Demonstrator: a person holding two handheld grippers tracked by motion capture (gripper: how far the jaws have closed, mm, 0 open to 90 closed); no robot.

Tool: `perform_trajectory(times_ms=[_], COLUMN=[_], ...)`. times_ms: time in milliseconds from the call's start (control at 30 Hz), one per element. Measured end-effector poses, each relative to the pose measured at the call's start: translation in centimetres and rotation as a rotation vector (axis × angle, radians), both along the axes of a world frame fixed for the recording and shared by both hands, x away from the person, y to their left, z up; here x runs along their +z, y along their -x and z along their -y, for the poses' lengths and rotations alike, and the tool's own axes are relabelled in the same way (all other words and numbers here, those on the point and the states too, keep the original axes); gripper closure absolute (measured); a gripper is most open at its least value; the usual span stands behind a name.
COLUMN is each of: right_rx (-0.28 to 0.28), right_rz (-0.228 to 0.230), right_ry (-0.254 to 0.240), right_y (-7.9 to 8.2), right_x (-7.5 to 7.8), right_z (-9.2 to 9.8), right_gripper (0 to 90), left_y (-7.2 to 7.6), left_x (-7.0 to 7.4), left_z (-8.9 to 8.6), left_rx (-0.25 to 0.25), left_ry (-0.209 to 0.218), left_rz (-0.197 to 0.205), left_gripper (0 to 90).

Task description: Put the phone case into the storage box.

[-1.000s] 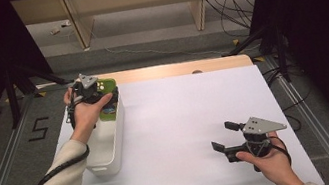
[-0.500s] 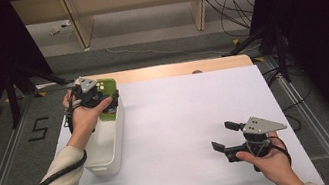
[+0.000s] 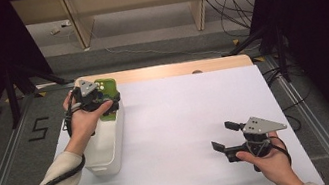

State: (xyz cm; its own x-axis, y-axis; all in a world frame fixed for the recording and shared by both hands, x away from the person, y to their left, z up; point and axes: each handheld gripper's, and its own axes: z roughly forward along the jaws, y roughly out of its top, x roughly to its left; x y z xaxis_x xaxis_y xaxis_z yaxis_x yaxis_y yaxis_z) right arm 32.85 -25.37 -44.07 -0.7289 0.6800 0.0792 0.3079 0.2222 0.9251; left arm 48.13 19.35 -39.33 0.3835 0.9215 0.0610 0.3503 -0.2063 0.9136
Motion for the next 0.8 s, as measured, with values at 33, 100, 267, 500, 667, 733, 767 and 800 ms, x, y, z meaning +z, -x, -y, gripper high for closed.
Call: perform_trajectory(times_ms=[33,100,267,500,667,733,767,800], right_rx=[0.000,-0.002,0.000,-0.002,-0.001,0.000,0.000,0.000], right_rz=[0.002,0.000,0.002,0.000,0.000,0.000,0.001,0.001], right_ry=[-0.001,-0.003,-0.002,-0.002,0.000,0.000,0.000,-0.002], right_y=[0.0,0.0,0.0,0.0,0.0,0.0,0.0,0.0], right_x=[0.0,0.0,0.0,0.0,0.0,0.0,0.0,0.0], right_z=[0.0,0.0,0.0,0.0,0.0,0.0,0.0,0.0], right_gripper=[15.6,15.6,15.6,15.6,15.6,15.6,15.6,15.6], left_y=[0.1,0.2,0.6,1.1,1.6,1.7,1.8,1.9], left_x=[0.0,0.1,0.0,0.0,0.2,0.2,0.2,0.2], left_z=[0.0,0.0,-0.1,-0.4,-0.4,-0.4,-0.4,-0.4], left_rx=[-0.004,-0.004,-0.009,-0.010,-0.016,-0.016,-0.016,-0.016], left_ry=[-0.003,0.000,0.004,0.006,0.007,0.004,0.008,0.007], left_rz=[0.002,0.001,-0.001,0.005,0.013,0.011,0.013,0.013], left_gripper=[0.0,0.0,0.5,1.1,1.3,1.3,1.4,1.5])
